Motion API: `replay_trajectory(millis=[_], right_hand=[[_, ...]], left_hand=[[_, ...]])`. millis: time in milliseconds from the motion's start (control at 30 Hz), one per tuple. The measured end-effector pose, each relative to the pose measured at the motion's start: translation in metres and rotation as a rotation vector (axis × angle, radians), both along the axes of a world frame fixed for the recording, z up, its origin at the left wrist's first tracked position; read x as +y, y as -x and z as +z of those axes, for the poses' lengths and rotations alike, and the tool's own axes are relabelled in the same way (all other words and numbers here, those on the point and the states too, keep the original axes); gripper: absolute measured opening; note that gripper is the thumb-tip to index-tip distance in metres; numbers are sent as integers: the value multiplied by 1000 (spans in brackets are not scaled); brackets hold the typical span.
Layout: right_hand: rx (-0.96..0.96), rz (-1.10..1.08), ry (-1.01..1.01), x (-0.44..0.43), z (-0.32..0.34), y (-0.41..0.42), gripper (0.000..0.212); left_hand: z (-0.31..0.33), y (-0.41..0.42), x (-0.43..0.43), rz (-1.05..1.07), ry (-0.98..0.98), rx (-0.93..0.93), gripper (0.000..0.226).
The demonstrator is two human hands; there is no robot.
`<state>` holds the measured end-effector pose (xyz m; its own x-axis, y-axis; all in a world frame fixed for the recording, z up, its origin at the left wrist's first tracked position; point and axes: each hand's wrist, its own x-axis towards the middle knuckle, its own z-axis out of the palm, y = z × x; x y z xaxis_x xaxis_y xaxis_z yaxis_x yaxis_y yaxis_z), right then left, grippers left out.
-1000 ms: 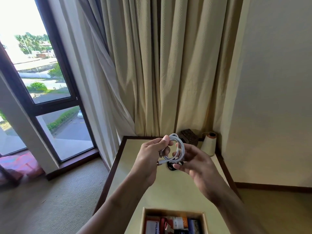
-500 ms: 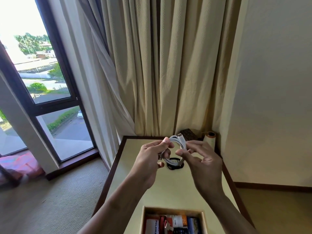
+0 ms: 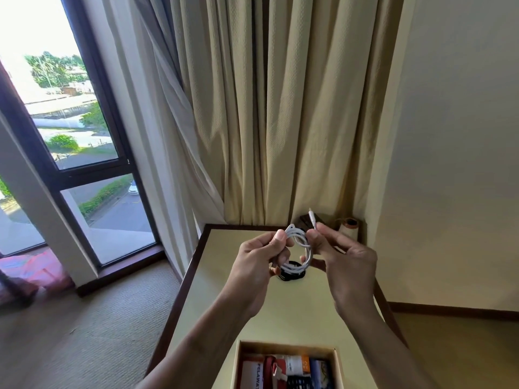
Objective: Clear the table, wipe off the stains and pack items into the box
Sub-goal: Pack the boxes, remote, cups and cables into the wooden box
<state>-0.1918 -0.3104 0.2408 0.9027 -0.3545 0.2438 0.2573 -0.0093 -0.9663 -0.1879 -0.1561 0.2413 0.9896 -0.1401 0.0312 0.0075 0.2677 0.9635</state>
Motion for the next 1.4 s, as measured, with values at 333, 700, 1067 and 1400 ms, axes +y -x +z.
replay_trajectory(millis=[333,700,1067,1400], right_hand=[[-6,213,540,-11,0,4,12],[140,284,-250,-2,-2,4,19],[203,303,-170,2,-14,2,19],[366,411,228,-28,-83,23,16]], left_hand=[[6,-9,5,29,-41,-25,35],[14,-16,3,50,-188,-60,36],[-10,-22,4,-7,-54,84,33],[-113,13,-11,92,-494,60,18]])
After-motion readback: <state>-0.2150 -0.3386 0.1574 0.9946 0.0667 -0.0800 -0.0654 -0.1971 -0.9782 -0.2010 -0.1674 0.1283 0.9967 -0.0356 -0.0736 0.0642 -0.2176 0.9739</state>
